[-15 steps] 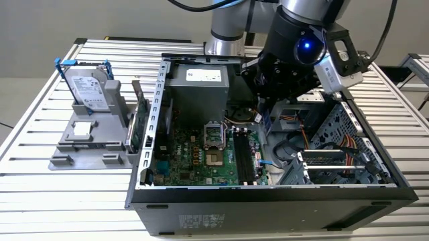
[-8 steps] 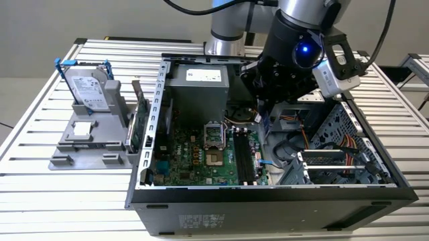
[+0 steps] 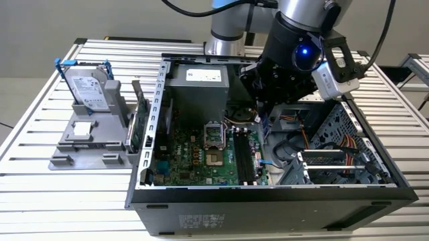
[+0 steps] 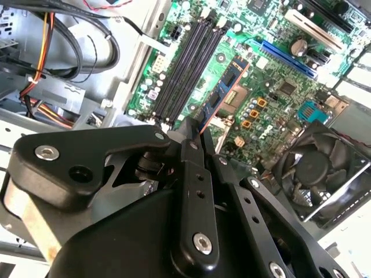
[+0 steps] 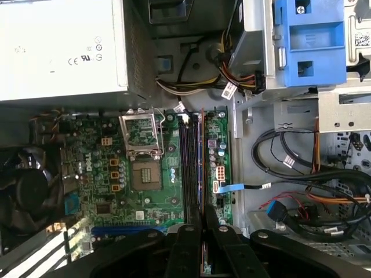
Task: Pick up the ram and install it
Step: 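Insert the ram into the slot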
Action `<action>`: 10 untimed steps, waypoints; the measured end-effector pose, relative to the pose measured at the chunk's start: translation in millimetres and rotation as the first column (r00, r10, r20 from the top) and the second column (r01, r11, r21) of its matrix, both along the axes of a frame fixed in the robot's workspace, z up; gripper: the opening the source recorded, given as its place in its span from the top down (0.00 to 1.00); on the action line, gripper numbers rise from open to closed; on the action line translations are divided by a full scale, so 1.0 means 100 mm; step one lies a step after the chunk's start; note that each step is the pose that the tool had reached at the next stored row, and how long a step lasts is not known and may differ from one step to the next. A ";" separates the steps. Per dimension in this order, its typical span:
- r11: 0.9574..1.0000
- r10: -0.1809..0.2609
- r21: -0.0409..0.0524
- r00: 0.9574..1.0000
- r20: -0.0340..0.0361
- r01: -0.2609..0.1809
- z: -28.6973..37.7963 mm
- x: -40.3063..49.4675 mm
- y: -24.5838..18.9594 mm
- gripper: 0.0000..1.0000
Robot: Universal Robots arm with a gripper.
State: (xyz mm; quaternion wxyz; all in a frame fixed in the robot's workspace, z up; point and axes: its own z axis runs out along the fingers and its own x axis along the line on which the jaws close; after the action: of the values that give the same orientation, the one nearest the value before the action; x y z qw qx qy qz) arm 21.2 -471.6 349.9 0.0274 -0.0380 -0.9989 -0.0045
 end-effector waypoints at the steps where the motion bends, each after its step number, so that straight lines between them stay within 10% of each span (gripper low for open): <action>1: 1.000 0.001 0.002 1.000 0.000 -0.001 -0.001 0.000 -0.006 1.00; 10: 1.000 0.028 0.003 1.000 0.012 -0.028 -0.083 0.000 -0.007 1.00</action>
State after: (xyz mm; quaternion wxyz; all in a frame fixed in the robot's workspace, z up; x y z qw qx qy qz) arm 21.2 -472.3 341.6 0.0215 -0.0240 -0.9995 -0.0056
